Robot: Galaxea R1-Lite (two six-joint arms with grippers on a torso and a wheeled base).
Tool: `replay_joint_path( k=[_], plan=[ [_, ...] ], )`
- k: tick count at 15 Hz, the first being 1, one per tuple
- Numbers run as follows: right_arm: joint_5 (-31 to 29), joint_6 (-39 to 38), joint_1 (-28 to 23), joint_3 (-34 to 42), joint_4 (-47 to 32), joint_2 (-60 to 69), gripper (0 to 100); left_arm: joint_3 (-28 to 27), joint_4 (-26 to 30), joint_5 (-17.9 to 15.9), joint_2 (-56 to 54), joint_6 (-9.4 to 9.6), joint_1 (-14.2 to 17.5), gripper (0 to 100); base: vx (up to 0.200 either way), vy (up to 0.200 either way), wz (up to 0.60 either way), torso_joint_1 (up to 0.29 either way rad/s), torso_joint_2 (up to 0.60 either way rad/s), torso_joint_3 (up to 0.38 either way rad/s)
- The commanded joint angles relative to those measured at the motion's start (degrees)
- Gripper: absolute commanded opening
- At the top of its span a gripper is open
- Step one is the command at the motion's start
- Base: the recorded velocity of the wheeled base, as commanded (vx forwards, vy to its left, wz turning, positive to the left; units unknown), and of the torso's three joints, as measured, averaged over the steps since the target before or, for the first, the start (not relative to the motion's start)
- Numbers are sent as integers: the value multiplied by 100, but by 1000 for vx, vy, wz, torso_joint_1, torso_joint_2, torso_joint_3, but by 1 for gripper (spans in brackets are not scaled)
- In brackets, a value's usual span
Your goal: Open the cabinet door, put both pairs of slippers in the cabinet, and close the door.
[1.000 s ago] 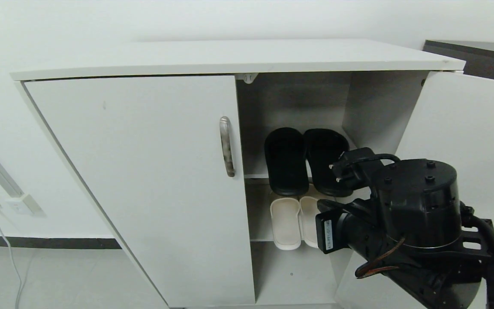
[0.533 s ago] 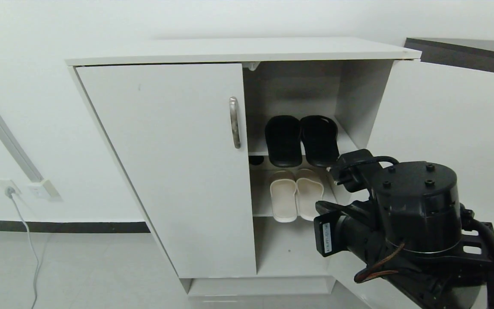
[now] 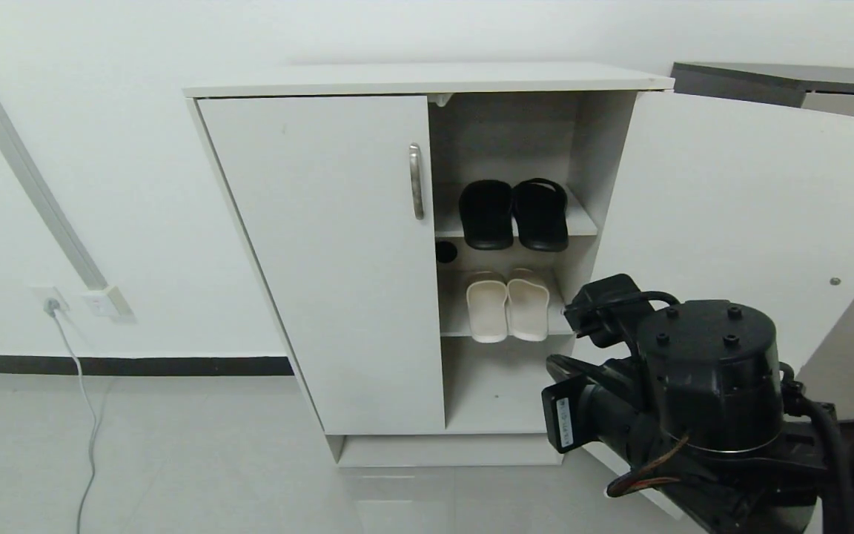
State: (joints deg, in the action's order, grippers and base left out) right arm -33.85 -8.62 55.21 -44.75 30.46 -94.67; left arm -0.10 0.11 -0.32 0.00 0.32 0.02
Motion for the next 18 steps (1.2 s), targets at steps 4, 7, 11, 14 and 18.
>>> replay_joint_path(
  k=[4, 7, 11, 14, 18],
  plan=[
    [2, 18, -2, 125, 135, -104, 0, 1, -2, 5, 0, 3, -2, 0, 0, 0, 0, 0, 0, 0],
    [2, 18, -2, 133, 135, -113, 0, 1, -2, 5, 9, 3, -2, 0, 0, 0, 0, 0, 0, 0],
    [2, 9, -10, 151, 135, -104, 0, 1, -2, 5, 0, 3, -2, 0, 0, 0, 0, 0, 0, 0],
    [2, 18, -10, 169, 135, -113, 0, 1, -2, 5, 9, 3, -2, 0, 0, 0, 0, 0, 0, 0],
    [-16, 106, -10, 204, 126, -95, 0, 1, -2, 5, 9, 3, -2, 0, 0, 0, 0, 1, -30, -36]
  ],
)
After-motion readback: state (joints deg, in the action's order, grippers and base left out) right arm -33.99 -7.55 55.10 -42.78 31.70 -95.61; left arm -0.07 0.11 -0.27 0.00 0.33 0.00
